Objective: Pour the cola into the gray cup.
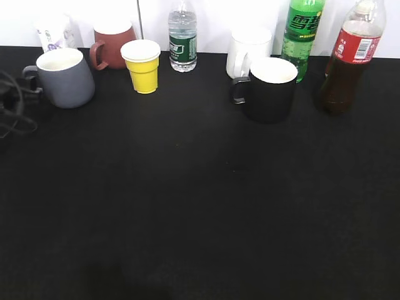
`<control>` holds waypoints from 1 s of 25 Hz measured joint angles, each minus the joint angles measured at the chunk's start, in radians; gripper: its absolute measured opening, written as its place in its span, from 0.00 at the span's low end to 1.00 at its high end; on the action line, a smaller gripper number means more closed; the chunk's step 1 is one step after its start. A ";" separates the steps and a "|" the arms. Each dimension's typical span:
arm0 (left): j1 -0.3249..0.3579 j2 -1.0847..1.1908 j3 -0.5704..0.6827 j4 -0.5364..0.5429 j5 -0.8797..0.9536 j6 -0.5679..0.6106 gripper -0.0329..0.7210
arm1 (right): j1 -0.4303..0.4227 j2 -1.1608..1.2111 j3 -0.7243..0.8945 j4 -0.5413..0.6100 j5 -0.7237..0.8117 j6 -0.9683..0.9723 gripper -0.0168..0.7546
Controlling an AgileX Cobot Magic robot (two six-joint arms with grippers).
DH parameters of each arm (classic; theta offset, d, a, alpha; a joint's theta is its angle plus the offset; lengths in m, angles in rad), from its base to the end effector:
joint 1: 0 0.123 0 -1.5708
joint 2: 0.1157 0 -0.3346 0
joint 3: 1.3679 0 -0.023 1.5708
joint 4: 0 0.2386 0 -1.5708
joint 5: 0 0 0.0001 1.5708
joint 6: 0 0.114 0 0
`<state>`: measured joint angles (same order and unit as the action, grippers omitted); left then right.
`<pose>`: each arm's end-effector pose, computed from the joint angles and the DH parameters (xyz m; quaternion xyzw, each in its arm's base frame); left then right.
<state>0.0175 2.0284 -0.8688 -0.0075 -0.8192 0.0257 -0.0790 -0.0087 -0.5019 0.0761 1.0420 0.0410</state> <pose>0.4260 0.0081 0.1769 -0.0005 0.7907 0.0138 0.6120 -0.0449 0.0111 0.2632 0.0494 0.8434 0.0279 0.5342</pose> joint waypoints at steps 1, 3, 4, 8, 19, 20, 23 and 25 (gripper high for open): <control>0.003 0.024 -0.033 0.014 0.017 0.000 0.70 | 0.000 0.000 0.000 0.000 0.000 0.000 0.77; 0.021 0.068 -0.100 0.076 0.034 -0.009 0.65 | 0.000 0.000 0.000 0.000 0.000 0.000 0.77; 0.034 0.084 -0.138 0.137 0.052 -0.035 0.62 | 0.000 0.000 0.000 0.000 0.000 0.000 0.77; 0.108 0.120 -0.203 0.394 0.053 -0.140 0.60 | 0.000 0.000 0.000 0.000 0.000 0.000 0.77; 0.171 0.141 -0.266 0.664 -0.024 -0.371 0.47 | 0.000 0.000 0.000 0.000 0.000 0.000 0.77; 0.166 0.152 -0.285 0.682 -0.023 -0.414 0.43 | 0.000 0.000 0.000 0.000 0.000 0.000 0.77; 0.160 0.164 -0.303 0.729 -0.021 -0.444 0.17 | 0.000 0.000 0.000 0.000 0.001 0.000 0.77; 0.160 0.171 -0.303 0.748 -0.029 -0.444 0.11 | 0.000 0.000 0.000 0.000 0.001 0.000 0.77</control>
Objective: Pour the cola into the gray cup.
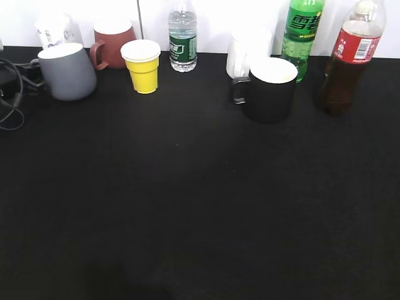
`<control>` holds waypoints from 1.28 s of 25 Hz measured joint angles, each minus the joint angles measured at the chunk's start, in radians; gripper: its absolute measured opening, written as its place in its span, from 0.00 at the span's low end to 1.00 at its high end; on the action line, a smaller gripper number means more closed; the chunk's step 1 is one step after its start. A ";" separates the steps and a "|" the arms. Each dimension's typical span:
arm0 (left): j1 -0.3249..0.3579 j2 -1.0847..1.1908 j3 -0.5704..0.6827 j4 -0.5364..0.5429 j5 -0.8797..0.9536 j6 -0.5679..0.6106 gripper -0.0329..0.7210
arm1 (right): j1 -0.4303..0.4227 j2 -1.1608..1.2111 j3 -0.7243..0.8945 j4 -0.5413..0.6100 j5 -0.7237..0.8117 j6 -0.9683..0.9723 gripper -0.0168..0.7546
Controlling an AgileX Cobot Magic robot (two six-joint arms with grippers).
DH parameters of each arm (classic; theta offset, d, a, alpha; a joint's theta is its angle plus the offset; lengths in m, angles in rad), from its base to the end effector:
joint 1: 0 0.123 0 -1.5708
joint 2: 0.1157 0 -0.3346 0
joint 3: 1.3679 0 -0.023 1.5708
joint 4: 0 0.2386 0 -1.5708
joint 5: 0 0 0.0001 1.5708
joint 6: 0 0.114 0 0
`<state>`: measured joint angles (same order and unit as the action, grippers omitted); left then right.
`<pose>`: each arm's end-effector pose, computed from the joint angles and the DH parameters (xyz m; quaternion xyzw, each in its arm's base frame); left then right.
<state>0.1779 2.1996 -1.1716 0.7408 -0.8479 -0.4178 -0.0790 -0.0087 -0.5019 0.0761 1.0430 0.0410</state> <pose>0.4839 0.0284 0.1660 0.1418 0.7643 -0.1142 0.6186 -0.0450 0.0111 0.2631 0.0494 0.8437 0.0279 0.5338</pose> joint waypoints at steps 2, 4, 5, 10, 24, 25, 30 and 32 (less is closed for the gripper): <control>0.000 -0.018 0.007 0.010 0.005 0.001 0.10 | 0.000 0.000 0.000 0.000 -0.001 0.000 0.77; 0.000 -0.091 0.050 0.017 0.012 0.003 0.10 | 0.000 0.000 0.000 0.000 -0.001 0.000 0.77; 0.000 -0.144 0.084 0.017 0.007 0.003 0.10 | 0.000 0.000 0.000 0.000 -0.001 0.000 0.77; -0.015 -0.489 0.438 0.013 -0.005 0.004 0.10 | 0.000 0.000 -0.008 0.020 -0.025 0.000 0.77; -0.209 -0.932 0.858 -0.129 0.070 0.053 0.10 | 0.051 1.286 0.217 -0.223 -1.868 0.075 0.77; -0.209 -0.932 0.858 -0.132 0.070 0.054 0.10 | 0.072 1.382 0.185 -0.222 -1.934 0.067 0.77; -0.209 -0.932 0.858 -0.136 0.070 0.074 0.10 | 0.114 1.738 -0.010 -0.218 -2.103 0.050 0.84; -0.209 -0.932 0.858 -0.141 0.070 0.083 0.10 | 0.114 1.836 -0.077 -0.215 -2.115 0.048 0.86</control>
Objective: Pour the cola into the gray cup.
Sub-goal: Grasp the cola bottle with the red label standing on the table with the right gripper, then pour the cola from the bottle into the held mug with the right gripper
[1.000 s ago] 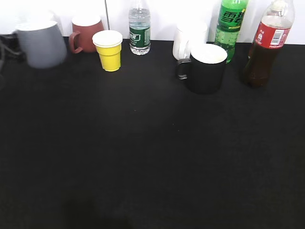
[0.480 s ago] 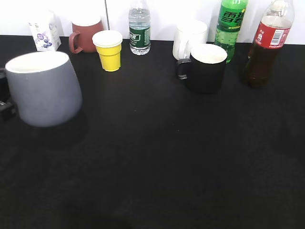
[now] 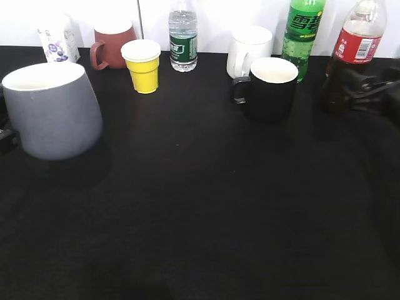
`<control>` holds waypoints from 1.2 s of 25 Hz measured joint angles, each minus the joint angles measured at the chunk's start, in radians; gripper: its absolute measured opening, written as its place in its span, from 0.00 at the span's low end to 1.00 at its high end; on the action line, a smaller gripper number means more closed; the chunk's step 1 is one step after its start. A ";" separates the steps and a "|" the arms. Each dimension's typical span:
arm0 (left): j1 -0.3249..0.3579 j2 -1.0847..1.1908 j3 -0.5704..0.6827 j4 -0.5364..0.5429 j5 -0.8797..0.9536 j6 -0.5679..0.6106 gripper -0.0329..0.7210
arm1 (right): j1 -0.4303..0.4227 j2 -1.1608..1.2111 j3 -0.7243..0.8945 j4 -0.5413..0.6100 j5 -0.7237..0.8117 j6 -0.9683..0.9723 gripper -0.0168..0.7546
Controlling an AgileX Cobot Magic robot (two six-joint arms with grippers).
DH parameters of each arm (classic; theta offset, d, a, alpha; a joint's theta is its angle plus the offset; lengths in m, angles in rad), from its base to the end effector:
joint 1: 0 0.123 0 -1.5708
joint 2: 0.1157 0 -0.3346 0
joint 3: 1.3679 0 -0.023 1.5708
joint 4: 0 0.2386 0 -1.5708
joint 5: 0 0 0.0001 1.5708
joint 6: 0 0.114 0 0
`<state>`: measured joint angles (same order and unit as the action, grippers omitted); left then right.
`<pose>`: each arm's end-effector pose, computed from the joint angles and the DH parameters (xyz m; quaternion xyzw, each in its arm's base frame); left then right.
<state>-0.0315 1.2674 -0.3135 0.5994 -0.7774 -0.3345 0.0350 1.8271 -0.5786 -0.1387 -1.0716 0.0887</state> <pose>0.2109 -0.0517 0.2655 0.1852 0.7415 -0.1280 0.6320 0.3497 0.0261 0.2143 -0.0457 0.7378 0.0641 0.6704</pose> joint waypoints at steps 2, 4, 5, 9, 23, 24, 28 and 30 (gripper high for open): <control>0.000 0.000 0.000 0.000 0.000 0.003 0.10 | 0.000 0.081 -0.070 0.001 -0.003 -0.003 0.86; 0.000 0.000 0.000 0.000 0.000 0.004 0.10 | 0.000 0.150 -0.149 0.001 -0.004 -0.005 0.86; 0.000 0.000 0.000 0.000 0.000 0.004 0.10 | 0.000 0.183 -0.187 0.001 -0.004 -0.006 0.86; 0.000 0.000 0.000 0.000 0.000 0.004 0.10 | 0.000 0.289 -0.302 -0.012 -0.005 -0.006 0.85; 0.000 0.000 0.000 0.018 -0.001 0.008 0.10 | 0.000 0.136 -0.174 -0.107 -0.084 -0.066 0.52; 0.000 0.000 0.000 0.020 -0.001 0.009 0.10 | 0.003 0.074 -0.149 -0.130 -0.084 -0.066 0.52; 0.000 0.000 0.000 0.096 -0.018 0.010 0.10 | 0.174 -0.144 -0.089 -0.190 -0.029 -0.069 0.52; -0.001 0.000 0.000 0.103 -0.031 0.010 0.10 | 0.289 -0.150 -0.093 -0.209 0.029 -0.075 0.52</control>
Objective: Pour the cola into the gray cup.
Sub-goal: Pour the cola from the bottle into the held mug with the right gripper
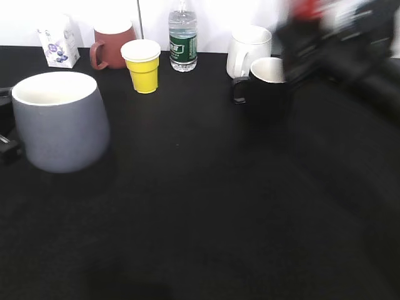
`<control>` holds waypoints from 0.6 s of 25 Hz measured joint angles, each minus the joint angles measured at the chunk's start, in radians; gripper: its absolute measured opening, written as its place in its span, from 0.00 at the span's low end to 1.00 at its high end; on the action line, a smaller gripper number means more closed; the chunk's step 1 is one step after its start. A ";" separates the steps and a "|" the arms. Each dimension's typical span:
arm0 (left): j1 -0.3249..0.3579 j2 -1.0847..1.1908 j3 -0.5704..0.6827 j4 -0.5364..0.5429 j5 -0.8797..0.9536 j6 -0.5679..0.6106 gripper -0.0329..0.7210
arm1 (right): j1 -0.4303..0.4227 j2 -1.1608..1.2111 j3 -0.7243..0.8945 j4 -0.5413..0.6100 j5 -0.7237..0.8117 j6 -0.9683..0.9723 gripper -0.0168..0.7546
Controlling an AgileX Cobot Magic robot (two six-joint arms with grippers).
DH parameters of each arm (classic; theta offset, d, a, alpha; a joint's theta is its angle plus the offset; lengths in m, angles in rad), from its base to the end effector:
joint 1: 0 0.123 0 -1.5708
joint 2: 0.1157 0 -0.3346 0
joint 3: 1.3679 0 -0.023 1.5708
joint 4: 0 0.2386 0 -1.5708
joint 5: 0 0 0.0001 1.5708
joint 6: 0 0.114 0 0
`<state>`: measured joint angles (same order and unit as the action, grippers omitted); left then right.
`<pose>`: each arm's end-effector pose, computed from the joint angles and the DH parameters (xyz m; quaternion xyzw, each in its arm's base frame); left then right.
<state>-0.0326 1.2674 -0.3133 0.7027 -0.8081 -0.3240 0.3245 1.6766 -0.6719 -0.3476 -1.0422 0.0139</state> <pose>0.2066 -0.0600 0.2653 0.2409 0.7258 -0.1319 0.6307 0.3165 0.1418 0.2844 -0.2684 0.6176 0.1573 0.7223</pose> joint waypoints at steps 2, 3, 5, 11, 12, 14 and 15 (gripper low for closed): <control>-0.044 0.003 0.000 -0.001 -0.003 0.000 0.10 | 0.086 0.005 -0.040 -0.006 0.061 -0.063 0.52; -0.076 0.024 0.000 -0.001 -0.021 -0.001 0.10 | 0.108 0.017 -0.069 -0.023 0.061 -0.076 0.52; -0.116 0.081 -0.001 0.000 -0.075 0.000 0.10 | 0.115 0.063 -0.123 -0.073 0.063 -0.138 0.52; -0.128 0.108 -0.074 0.051 -0.099 0.001 0.10 | 0.116 0.148 -0.204 -0.160 0.104 -0.510 0.52; -0.129 0.108 -0.079 0.054 -0.099 0.001 0.10 | 0.116 0.148 -0.205 -0.160 0.104 -0.572 0.52; -0.130 0.108 -0.090 0.088 -0.099 0.001 0.10 | 0.116 0.148 -0.205 -0.161 0.103 -0.661 0.52; -0.130 0.108 -0.093 0.098 -0.100 0.001 0.10 | 0.116 0.148 -0.205 -0.161 0.103 -0.694 0.52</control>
<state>-0.1627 1.3755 -0.4060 0.8004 -0.9077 -0.3229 0.4402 1.8248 -0.8771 -0.5091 -0.9392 -0.6805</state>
